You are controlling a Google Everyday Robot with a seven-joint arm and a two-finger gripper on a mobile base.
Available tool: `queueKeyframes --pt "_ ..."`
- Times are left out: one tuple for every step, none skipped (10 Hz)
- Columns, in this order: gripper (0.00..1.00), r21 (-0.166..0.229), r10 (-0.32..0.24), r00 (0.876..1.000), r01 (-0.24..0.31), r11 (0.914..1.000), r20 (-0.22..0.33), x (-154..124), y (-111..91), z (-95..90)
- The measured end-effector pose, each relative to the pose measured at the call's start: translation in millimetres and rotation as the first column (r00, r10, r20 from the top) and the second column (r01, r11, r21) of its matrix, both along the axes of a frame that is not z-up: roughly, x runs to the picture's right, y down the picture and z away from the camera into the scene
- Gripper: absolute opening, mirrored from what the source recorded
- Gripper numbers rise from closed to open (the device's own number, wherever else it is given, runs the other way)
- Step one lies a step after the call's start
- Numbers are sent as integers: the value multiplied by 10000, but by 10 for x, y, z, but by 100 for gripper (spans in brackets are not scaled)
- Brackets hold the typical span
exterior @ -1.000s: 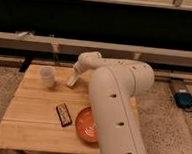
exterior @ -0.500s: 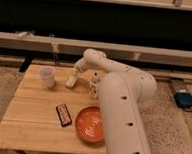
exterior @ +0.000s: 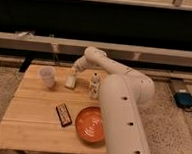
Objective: Wipe the white sponge on the table
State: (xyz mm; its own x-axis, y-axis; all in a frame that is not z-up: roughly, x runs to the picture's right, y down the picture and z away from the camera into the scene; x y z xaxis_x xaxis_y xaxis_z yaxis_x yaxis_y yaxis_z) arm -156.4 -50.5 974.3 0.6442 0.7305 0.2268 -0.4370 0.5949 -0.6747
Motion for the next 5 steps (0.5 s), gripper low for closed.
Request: queueKeyframes --pt "80 24 -94 9999 94 10000 59 -19 4 -12" --pt "80 23 -125 9999 125 9999 91 -51 10 -16" --pt "80 19 -120 9999 120 9999 94 -51 11 -17" --pt "80 20 -111 9999 110 9999 87 -43 8 -16" --pt "80 17 -106 9999 106 9999 79 -34 10 -14"
